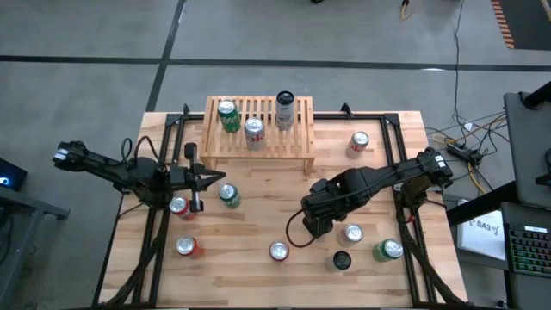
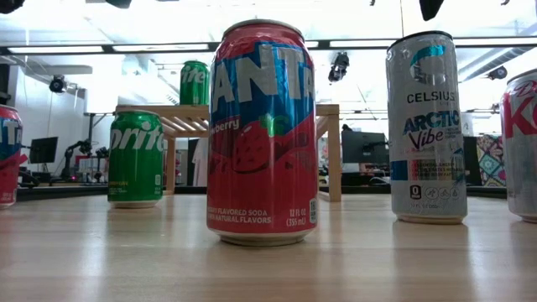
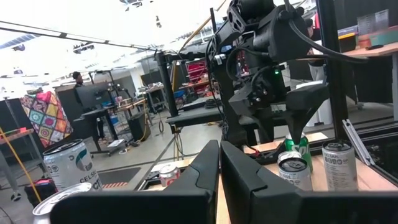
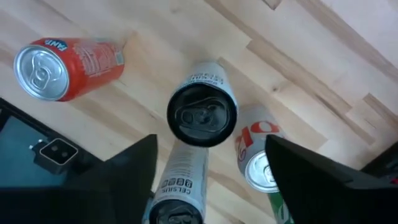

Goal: Place canned beverage on shelf
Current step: Put the bottom green soda can on the shelf

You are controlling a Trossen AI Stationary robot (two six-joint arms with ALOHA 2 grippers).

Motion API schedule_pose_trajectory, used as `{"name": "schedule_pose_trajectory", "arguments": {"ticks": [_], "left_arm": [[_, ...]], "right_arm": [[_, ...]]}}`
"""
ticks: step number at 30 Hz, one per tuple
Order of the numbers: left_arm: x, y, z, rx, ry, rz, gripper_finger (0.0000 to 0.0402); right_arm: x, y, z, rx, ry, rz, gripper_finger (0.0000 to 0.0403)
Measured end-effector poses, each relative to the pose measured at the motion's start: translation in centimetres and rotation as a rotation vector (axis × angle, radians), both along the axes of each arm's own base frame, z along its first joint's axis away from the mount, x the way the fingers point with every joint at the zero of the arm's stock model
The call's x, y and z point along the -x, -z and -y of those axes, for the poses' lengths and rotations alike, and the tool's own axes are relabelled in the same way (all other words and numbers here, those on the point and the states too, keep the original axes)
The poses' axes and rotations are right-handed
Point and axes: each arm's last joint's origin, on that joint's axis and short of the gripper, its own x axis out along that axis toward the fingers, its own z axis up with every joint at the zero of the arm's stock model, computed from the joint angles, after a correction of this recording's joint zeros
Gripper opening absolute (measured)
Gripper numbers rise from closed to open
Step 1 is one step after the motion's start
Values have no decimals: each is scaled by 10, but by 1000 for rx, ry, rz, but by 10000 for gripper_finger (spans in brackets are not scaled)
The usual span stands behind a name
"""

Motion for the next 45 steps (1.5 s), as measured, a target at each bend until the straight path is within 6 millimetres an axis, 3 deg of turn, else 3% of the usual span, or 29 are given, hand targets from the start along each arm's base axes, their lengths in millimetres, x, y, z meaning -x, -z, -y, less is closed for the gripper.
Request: {"name": "schedule_pose_trajectory", "arguments": {"ticks": [9, 26, 36, 45], "left_arm": [[0, 0, 0, 0, 0, 1, 0], [-2, 2, 1, -2, 1, -12, 0], [-2, 2, 1, 4, 2, -12, 0], [-2, 2, 1, 4, 2, -14, 0]], "right_arm": [[0, 0, 0, -7, 13, -2, 352], [22, 8, -5, 1, -31, -89, 331], [53, 14, -3, 10, 41, -133, 329], [99, 18, -18, 2, 194, -175, 329]]}}
